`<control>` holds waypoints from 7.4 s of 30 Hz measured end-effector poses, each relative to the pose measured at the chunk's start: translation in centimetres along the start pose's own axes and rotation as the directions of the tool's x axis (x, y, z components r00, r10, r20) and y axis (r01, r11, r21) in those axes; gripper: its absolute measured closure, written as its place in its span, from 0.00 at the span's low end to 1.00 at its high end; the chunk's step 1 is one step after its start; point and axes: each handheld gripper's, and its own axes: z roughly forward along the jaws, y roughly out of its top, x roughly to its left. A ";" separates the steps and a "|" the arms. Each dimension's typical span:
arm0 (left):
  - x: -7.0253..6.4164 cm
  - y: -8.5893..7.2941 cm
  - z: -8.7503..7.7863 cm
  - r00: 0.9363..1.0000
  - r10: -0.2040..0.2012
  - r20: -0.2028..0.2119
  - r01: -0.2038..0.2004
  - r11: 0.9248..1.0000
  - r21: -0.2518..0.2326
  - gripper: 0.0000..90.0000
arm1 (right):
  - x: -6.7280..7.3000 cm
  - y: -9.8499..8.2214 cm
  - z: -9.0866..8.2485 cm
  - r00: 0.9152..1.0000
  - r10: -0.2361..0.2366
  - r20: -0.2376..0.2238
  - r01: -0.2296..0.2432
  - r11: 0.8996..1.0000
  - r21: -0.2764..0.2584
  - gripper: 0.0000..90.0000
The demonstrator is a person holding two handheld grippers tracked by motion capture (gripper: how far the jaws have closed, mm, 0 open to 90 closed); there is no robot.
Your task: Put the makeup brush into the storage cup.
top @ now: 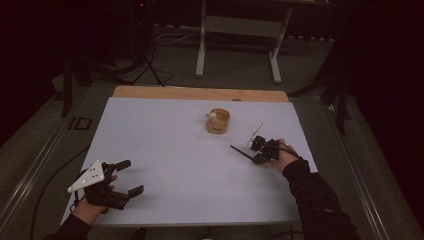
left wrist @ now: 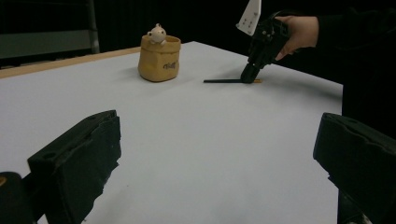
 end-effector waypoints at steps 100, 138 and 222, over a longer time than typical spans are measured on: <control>-5.0 6.8 15.5 0.859 0.458 0.229 -0.508 0.821 0.263 0.16 | 6.4 5.3 -4.7 0.906 -0.180 -0.383 0.198 0.980 0.008 0.93; -7.3 4.0 18.4 0.494 0.834 0.247 -0.842 0.388 0.375 0.75 | 7.7 6.5 -6.1 0.891 -0.234 -0.389 0.254 0.967 -0.002 0.93; -4.3 7.9 18.6 0.904 0.332 0.268 -0.422 0.784 0.455 0.96 | 7.0 2.1 -15.1 1.000 -0.028 0.008 0.027 0.771 -0.636 0.15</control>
